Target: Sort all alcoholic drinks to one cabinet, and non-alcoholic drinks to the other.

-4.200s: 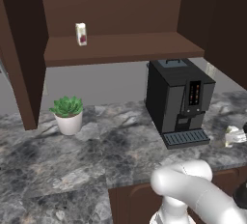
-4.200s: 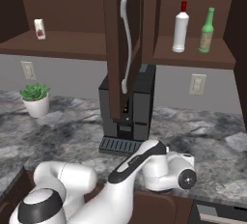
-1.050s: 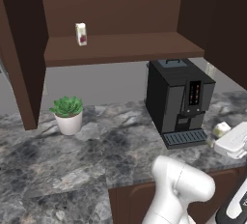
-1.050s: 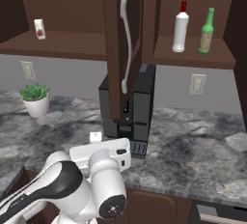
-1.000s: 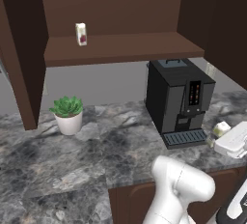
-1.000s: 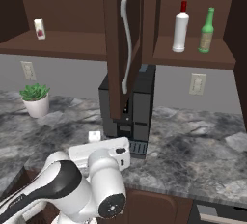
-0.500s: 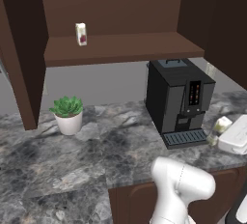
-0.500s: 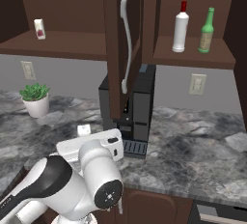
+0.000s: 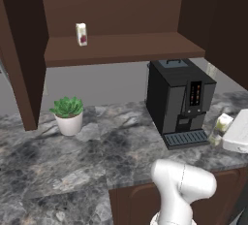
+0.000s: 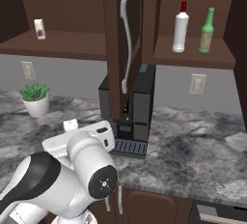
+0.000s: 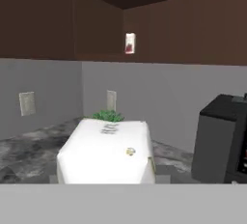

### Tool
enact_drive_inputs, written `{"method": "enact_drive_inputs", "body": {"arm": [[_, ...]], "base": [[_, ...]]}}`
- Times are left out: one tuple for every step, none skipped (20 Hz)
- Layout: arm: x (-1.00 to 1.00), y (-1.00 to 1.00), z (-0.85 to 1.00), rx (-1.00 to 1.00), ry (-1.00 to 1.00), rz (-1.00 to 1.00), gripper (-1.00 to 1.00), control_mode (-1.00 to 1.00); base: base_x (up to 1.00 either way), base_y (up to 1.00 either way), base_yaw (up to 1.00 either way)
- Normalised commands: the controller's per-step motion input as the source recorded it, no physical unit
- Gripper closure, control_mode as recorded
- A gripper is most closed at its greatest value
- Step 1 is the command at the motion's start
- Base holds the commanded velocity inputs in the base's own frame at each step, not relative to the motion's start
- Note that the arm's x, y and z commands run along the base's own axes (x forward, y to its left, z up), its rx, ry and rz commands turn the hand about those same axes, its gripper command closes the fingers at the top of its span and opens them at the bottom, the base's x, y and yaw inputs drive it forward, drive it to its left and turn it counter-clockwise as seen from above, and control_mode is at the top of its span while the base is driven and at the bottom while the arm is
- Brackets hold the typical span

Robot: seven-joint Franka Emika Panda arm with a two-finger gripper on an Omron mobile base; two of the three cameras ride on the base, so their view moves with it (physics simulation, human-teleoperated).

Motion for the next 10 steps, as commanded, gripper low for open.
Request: {"method": "enact_drive_inputs", "body": {"arm": [[-0.36,0.58,0.00,-0.04,-0.13,0.00,1.00,-1.00],[-0.42,0.52,0.00,-0.04,-0.14,0.00,1.00,-1.00],[-0.50,0.47,-0.02,-0.03,-0.16,0.00,1.00,-1.00],[-0.51,0.44,0.00,-0.02,-0.16,0.00,1.00,-1.00],[-0.48,0.42,0.00,-0.01,-0.17,0.00,1.00,-1.00],[-0.45,0.42,0.00,-0.01,-0.17,0.00,1.00,-1.00],[-0.43,0.43,0.00,-0.01,-0.17,0.00,1.00,-1.00],[-0.42,0.45,0.00,-0.01,-0.16,0.00,1.00,-1.00],[-0.41,0.46,0.01,-0.01,-0.14,0.00,1.00,-1.00],[-0.41,0.48,0.02,-0.02,-0.13,0.00,1.00,-1.00]], "base": [[0.00,0.00,0.00],[0.00,0.00,0.00],[0.00,0.00,0.00],[0.00,0.00,0.00],[0.00,0.00,0.00],[0.00,0.00,0.00],[0.00,0.00,0.00],[0.00,0.00,0.00],[0.00,0.00,0.00],[0.00,0.00,0.00]]}}
